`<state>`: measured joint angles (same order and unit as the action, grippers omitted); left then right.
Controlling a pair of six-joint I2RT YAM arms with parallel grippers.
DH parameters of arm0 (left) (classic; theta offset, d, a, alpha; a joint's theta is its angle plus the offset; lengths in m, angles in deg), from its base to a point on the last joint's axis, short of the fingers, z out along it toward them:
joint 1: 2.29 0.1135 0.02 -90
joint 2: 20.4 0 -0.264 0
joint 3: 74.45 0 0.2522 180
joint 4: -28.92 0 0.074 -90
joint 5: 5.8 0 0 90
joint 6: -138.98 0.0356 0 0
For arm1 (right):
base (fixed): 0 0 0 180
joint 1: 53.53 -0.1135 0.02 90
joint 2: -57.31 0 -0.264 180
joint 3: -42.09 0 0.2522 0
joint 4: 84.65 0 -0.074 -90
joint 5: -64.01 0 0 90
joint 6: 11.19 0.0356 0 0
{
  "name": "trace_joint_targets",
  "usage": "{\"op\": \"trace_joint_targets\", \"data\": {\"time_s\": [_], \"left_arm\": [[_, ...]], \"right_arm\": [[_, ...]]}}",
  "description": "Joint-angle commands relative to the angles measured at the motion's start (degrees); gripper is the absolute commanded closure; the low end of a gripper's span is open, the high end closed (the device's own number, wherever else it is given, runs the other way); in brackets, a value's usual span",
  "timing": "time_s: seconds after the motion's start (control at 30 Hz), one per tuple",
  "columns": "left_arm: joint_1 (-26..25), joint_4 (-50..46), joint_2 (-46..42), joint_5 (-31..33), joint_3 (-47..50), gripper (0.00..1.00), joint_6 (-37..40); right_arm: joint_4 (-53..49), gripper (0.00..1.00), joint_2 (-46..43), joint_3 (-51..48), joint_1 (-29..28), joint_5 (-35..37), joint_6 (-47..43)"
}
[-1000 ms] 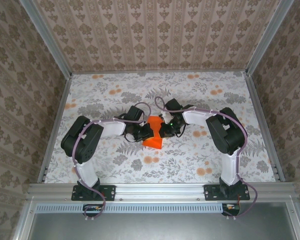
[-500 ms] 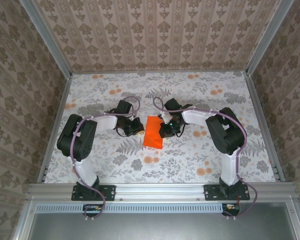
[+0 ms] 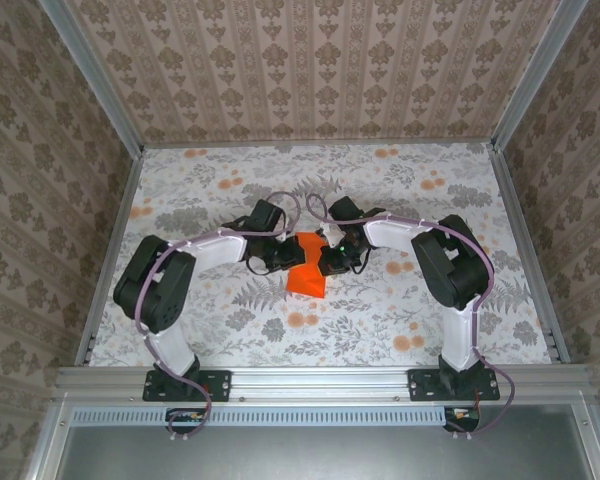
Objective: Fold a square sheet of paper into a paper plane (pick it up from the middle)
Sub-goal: Fold the triangle a second time at the center of the table.
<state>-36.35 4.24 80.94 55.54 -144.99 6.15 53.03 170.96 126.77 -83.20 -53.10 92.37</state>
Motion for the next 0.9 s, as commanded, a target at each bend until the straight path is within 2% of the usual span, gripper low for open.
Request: {"op": "trace_joint_targets", "data": {"time_s": [0.0, 0.23, 0.5, 0.63, 0.87], "left_arm": [[0.2, -0.2, 3.1, -0.5, -1.5, 0.92, 0.4], [3.7, 0.5, 5.5, -0.4, 0.1, 0.92, 0.8], [7.6, -3.3, 1.4, 2.0, 0.6, 0.91, 4.8], [6.8, -3.0, -1.0, -0.6, -0.6, 0.91, 6.2], [1.4, -0.7, -0.8, -2.0, -0.3, 0.92, 3.9]], "right_arm": [[-5.8, 0.92, 3.5, -1.2, 0.5, 8.0, -1.1], [-5.9, 0.92, 3.7, -1.2, 0.6, 7.8, -1.5], [-6.0, 0.92, 3.2, -1.5, 0.7, 7.5, -2.6], [-5.9, 0.92, 3.0, -1.2, 0.8, 6.7, -2.9], [-5.4, 0.92, 3.0, -0.5, 0.7, 4.9, -3.7]]}}
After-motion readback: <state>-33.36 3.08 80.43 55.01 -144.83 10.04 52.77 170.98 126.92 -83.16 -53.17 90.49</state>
